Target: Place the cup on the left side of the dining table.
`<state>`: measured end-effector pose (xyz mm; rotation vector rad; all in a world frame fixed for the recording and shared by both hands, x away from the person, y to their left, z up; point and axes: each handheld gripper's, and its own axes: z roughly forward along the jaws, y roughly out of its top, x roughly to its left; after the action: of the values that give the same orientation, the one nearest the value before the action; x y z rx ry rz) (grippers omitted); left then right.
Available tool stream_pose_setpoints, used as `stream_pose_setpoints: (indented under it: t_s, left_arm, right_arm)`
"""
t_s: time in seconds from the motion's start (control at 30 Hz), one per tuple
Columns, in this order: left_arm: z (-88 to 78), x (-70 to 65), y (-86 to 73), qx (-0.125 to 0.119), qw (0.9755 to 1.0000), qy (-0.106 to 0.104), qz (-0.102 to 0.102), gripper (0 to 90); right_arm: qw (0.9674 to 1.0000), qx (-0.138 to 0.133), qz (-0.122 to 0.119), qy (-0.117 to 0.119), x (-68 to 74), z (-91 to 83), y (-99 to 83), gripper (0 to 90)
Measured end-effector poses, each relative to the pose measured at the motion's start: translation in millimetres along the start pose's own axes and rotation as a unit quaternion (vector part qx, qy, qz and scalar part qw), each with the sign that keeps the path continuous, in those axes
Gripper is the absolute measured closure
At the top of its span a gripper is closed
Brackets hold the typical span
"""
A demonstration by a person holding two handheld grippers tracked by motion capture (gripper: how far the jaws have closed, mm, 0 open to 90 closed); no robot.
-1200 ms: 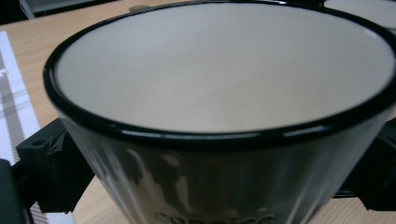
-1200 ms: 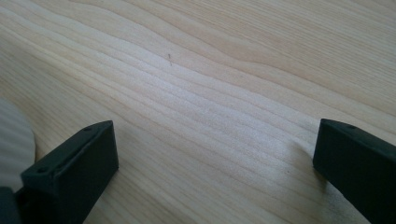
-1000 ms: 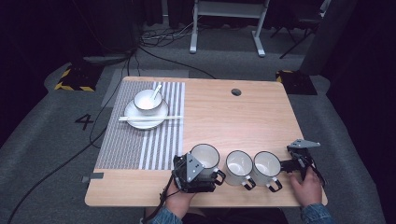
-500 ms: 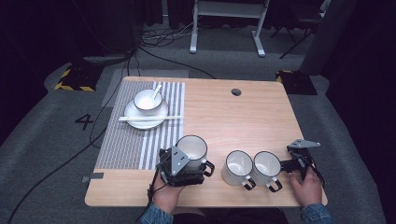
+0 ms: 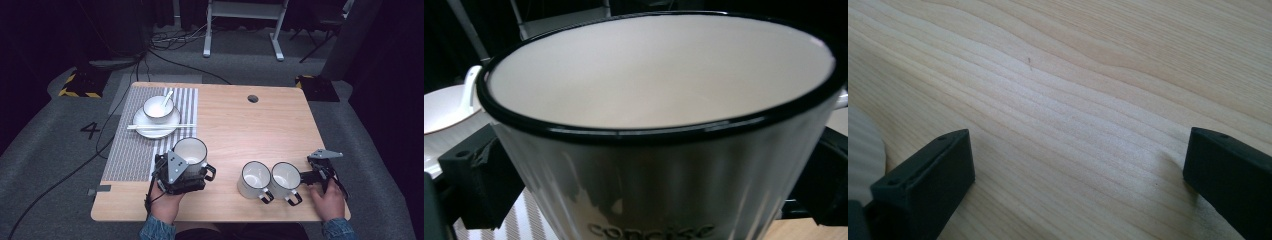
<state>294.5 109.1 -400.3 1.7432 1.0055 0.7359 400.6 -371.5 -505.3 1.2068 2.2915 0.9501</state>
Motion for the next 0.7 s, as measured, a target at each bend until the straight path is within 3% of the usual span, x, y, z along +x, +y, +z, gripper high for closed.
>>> stream_pose_setpoints:
  t_s: [0.33,0.7]
  left_arm:
    - [-4.0,23.7,-2.8,-0.001,0.9991,0.043,-0.002,1.1]
    - [-8.0,61.0,-4.2,-0.018,0.9956,0.086,-0.031,1.1]
  right_arm:
    - [1.0,0.0,0.0,0.0,0.0,0.0,0.0,0.2]
    - [1.0,0.0,0.0,0.0,0.0,0.0,0.0,0.1]
